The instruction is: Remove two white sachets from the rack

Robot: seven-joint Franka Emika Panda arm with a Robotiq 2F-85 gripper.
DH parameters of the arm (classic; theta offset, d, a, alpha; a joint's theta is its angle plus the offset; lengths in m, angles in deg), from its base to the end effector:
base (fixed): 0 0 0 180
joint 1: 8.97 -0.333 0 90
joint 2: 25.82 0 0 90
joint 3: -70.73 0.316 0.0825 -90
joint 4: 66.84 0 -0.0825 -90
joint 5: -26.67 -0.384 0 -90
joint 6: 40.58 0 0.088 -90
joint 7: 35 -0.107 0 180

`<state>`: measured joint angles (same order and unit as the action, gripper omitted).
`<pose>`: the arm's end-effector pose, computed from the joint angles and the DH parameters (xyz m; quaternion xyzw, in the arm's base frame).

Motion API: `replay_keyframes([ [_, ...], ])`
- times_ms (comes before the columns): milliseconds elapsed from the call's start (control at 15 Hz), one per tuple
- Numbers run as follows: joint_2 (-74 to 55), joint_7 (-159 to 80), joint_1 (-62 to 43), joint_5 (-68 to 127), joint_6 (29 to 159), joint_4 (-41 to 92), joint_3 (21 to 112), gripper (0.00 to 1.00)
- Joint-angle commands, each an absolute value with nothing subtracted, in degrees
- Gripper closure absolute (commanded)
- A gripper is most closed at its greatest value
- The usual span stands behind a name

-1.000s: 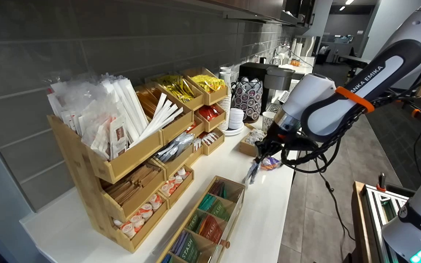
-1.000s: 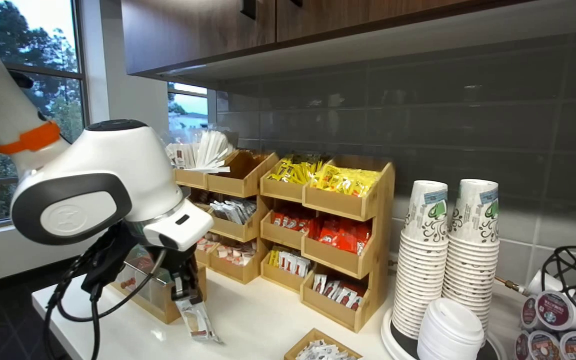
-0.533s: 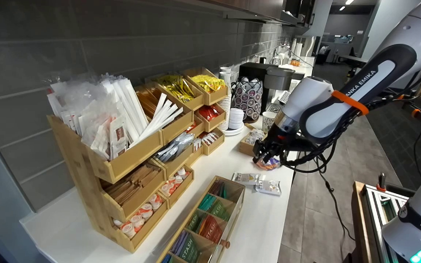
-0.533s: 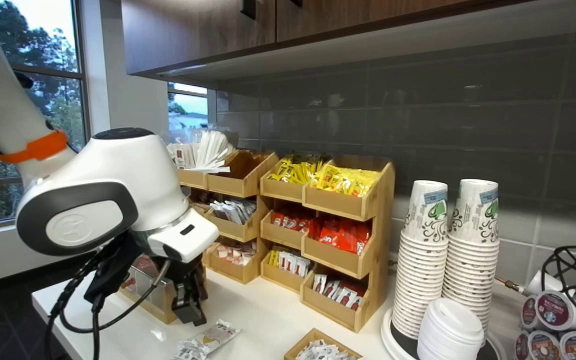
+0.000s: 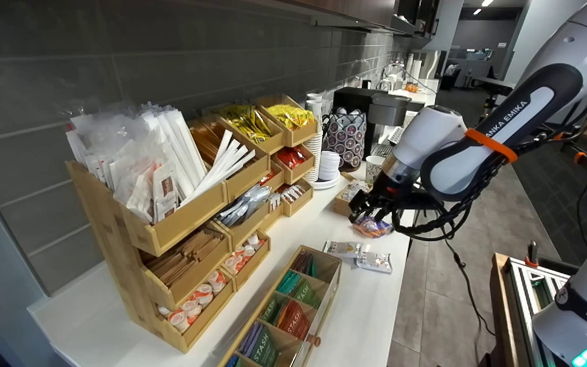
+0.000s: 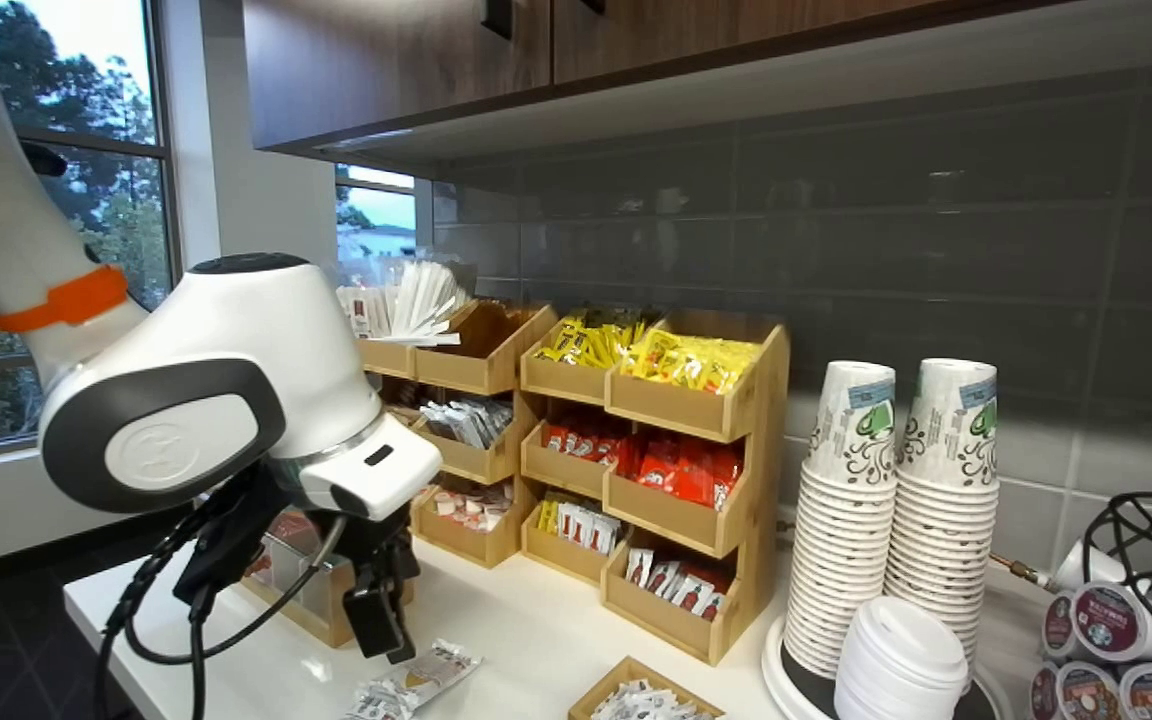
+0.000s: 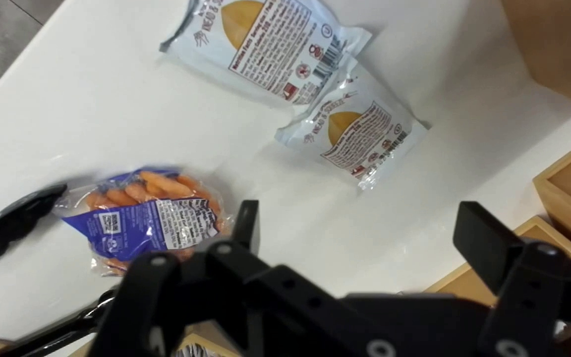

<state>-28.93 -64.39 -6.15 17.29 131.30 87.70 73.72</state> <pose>0.4404 -0.0106 0.2853 -0.9296 0.3223 -0.1649 0.0687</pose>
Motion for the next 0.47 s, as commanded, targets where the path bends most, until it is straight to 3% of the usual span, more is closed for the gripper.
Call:
replay_keyframes([
  [0, -30.3, -68.3, -5.1, 22.1, 130.4, 88.5, 74.4, 0.0],
  [400, -29.4, -68.2, -5.8, 23.1, 131.3, 87.7, 73.9, 0.0],
])
